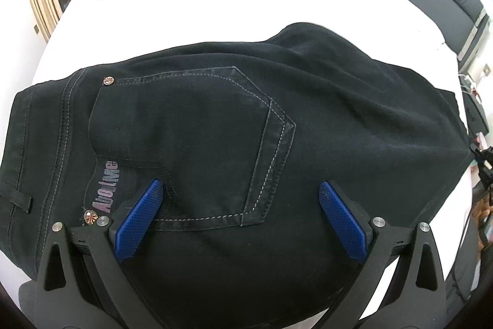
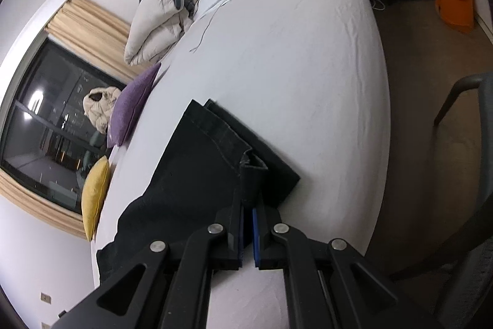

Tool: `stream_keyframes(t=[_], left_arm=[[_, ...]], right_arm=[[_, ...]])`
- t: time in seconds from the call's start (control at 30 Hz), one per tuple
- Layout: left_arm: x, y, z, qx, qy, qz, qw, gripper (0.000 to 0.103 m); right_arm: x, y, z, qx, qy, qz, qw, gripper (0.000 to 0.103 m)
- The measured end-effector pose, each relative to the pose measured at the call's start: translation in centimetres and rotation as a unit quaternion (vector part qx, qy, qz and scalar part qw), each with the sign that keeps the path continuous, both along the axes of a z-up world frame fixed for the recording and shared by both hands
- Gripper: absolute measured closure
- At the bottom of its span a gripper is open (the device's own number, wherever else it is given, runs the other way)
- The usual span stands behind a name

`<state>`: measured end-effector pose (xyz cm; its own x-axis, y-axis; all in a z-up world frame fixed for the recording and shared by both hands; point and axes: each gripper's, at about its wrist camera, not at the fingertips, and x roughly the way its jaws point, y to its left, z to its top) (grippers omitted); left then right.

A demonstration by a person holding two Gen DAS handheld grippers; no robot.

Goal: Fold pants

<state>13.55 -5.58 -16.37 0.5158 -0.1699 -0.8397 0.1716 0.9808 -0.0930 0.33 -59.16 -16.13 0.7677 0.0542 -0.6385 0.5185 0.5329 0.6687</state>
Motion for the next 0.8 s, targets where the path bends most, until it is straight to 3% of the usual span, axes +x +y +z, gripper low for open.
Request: stream_keyframes(t=[0.17, 0.27, 0.47, 0.63, 0.73, 0.8], left_arm=[[-0.2, -0.4, -0.1, 0.004, -0.012, -0.005, 0.9999, 0.0], [-0.1, -0.6, -0.3, 0.01, -0.014, -0.005, 0.9998, 0.0], [-0.3, 0.0, -0.1, -0.001, -0.014, -0.009, 0.9999, 0.0], [-0.3, 0.6, -0.1, 0.006, -0.012, -0.006, 0.9999, 0.0], [-0.2, 1.9, -0.1, -0.013, -0.012, 0.007, 0.9998, 0.0], [-0.1, 2.5, -0.1, -0.017, -0.01, 0.005, 0.9998, 0.0]], right_arm=[[-0.5, 0.0, -0.6, 0.004, 0.0, -0.008, 1.0, 0.099], [0.4, -0.9, -2.2, 0.047, 0.012, 0.007, 0.999, 0.099], [3.2, 0.5, 0.8, -0.078, 0.077, 0.088, 0.99, 0.093], [4.7, -0.4, 0.7, -0.059, 0.105, 0.102, 0.987, 0.09], [3.6, -1.0, 1.9, -0.056, 0.128, 0.096, 0.986, 0.08], [1.9, -1.5, 3.2, -0.1, 0.175, 0.036, 0.979, 0.043]])
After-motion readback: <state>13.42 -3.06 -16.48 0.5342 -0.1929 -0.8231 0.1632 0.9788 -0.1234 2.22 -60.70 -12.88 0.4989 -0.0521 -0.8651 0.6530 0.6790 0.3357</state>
